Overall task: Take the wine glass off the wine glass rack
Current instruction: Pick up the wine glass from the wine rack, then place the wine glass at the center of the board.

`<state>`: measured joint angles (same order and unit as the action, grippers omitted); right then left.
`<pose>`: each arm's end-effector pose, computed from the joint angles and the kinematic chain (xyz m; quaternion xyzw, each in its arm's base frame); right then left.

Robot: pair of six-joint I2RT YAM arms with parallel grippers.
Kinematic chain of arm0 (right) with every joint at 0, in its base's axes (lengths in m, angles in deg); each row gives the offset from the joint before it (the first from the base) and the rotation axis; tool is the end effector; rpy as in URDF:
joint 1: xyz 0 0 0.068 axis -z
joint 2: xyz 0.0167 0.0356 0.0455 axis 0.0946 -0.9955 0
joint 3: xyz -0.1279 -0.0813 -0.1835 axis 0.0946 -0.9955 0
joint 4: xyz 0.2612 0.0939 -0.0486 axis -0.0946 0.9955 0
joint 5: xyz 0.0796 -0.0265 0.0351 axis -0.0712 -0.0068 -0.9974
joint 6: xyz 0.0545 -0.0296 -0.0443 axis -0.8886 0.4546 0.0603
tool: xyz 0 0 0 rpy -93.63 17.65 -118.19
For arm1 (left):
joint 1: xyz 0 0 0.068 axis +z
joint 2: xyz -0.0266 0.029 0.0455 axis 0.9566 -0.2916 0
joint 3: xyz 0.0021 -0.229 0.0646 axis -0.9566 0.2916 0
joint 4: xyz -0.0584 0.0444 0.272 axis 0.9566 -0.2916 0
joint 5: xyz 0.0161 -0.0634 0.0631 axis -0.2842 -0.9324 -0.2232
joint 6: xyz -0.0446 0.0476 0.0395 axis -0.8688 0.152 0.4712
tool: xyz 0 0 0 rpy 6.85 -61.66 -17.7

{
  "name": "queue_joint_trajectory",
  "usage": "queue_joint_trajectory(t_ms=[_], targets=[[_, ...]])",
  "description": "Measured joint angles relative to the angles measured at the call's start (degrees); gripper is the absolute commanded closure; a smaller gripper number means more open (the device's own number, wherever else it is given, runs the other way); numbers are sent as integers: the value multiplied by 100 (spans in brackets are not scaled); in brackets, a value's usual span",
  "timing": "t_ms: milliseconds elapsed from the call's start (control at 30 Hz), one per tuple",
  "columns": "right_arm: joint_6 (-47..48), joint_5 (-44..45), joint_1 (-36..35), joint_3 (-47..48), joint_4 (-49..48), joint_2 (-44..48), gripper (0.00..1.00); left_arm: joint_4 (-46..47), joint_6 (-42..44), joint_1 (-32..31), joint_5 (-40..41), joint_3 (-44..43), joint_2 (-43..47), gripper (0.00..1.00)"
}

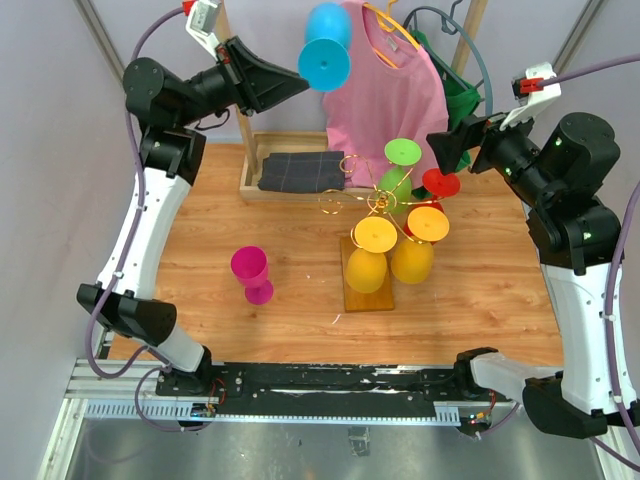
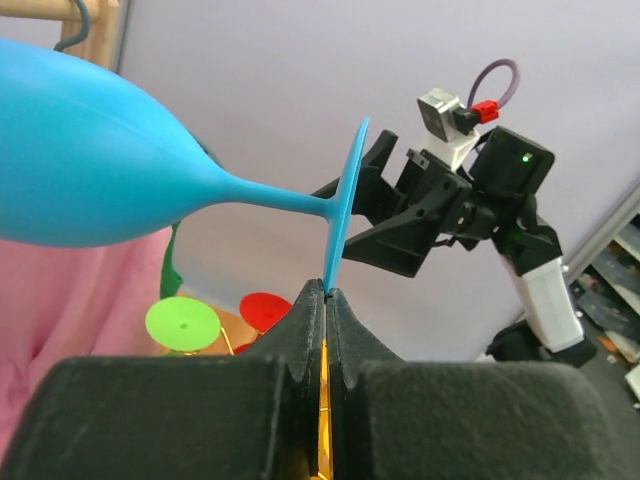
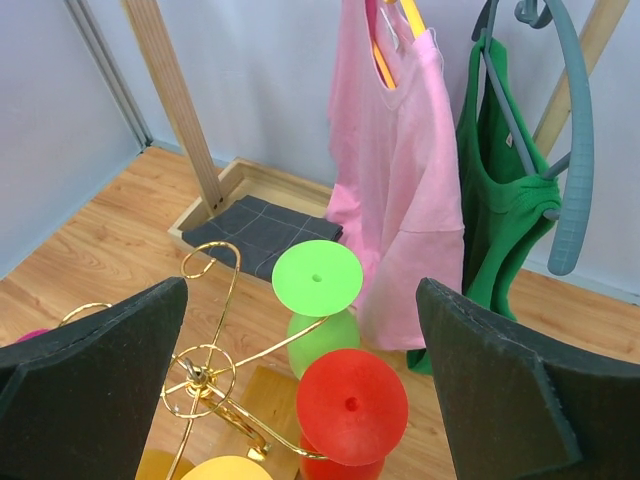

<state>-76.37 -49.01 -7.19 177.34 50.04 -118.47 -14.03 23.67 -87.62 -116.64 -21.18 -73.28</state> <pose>0.2293 0.0701 0.5359 -0.1429 0.6633 0.2156 0.7022 0.3136 -0.1365 0.5544 0.2524 0.5168 -0.6244 0.5286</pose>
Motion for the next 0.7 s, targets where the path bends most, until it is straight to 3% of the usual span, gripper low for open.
queue_joint_trajectory(t_ms=[233,433,700], targets=[[-61,-103,0,48,13,-4,0,-1644,2507,-774,387,-264,-28,100],[-136,-146,0,411,24,-26,0,-3104,4948,-1508,960,188,267,100],[-313,-138,2,651,39,-90,3,-3936,7106,-1676,1810,566,649,100]])
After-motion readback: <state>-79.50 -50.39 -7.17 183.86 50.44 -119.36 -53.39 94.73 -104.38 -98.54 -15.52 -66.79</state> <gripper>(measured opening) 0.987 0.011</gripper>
